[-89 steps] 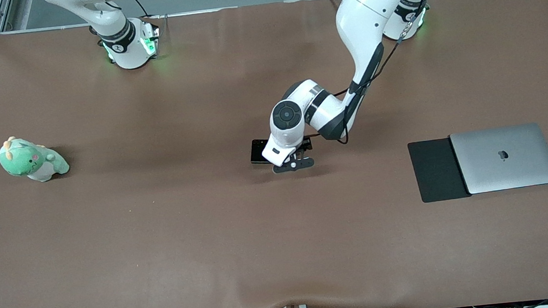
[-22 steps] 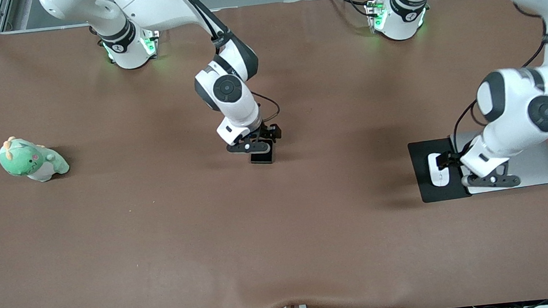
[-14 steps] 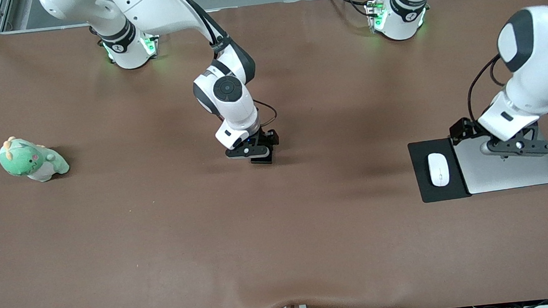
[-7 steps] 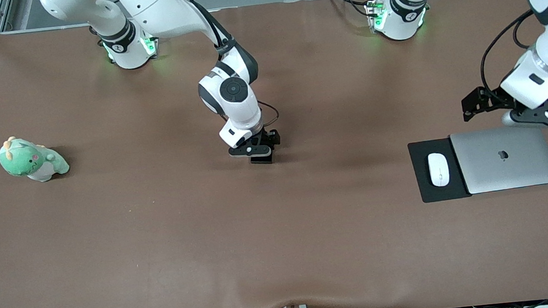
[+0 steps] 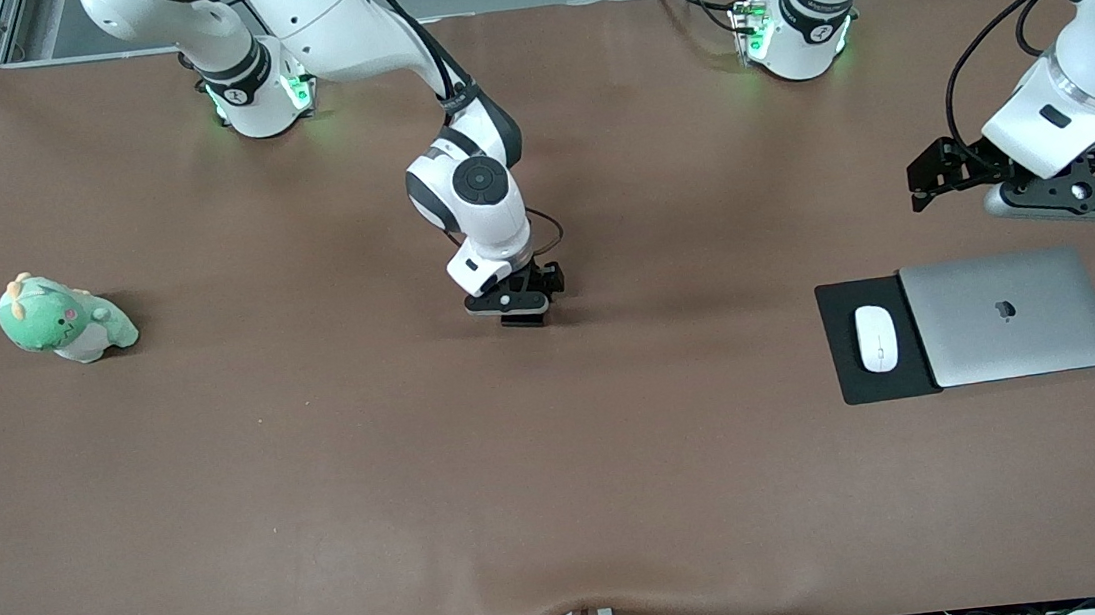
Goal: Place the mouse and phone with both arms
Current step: 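Lift the black phone with the right gripper and carry it toward the plush toy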
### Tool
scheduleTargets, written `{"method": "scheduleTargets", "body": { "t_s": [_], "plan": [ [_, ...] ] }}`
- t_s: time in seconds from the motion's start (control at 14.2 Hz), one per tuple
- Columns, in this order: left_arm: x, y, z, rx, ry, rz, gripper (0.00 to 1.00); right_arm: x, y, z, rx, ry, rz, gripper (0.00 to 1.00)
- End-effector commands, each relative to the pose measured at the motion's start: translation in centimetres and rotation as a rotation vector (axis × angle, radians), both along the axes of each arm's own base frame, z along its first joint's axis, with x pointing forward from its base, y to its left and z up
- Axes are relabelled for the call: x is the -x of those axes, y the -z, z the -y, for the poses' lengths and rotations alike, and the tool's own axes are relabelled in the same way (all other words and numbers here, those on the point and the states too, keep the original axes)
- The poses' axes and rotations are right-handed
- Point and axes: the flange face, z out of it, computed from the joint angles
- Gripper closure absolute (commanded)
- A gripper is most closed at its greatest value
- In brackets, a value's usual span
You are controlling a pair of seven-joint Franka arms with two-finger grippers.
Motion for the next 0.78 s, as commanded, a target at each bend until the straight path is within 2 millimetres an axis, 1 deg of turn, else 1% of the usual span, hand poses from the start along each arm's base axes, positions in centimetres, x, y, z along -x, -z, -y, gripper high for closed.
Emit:
{"method": "scheduleTargets", "body": {
  "t_s": [0.0, 0.07, 0.14, 0.21, 0.35, 0.42, 0.57, 0.71],
  "plan": [
    [0.3, -0.4, 0.3, 0.015, -0.016, -0.012, 0.0, -0.3, -0.2, -0.5, 0.018, -0.004, 0.024, 0.86],
    [0.0, -0.7, 0.6, 0.016, -0.012, -0.004, 0.0, -0.5, -0.4, -0.3, 0.019, 0.0, 0.02, 1.0],
    [-0.4, -0.7, 1.0, 0.012, -0.01, -0.002, 0.0, -1.0, -0.8, 0.2, 0.024, 0.003, 0.016, 1.0],
    [-0.5, -0.5, 1.3, 0.007, -0.006, -0.002, 0.0, -1.9, -1.8, 1.3, 0.043, 0.012, 0.001, 1.0],
    [-0.6, -0.8, 1.2, 0.007, -0.011, 0.004, 0.0, -4.2, -7.2, 3.6, 0.059, 0.011, -0.028, 1.0],
    [-0.8, -1.2, 1.2, 0.006, -0.015, 0.012, 0.0, -5.4, -9.6, 5.4, 0.058, 0.029, -0.038, 1.0],
    [-1.4, -1.6, 1.3, 0.013, -0.067, 0.023, 0.0, -7.5, -13.6, 9.1, 0.052, 0.014, -0.053, 1.0],
    [-1.4, -1.7, 1.2, 0.019, -0.076, 0.022, 0.0, -9.5, -16.7, 13.9, 0.063, -0.01, -0.087, 1.0]
  ]
}}
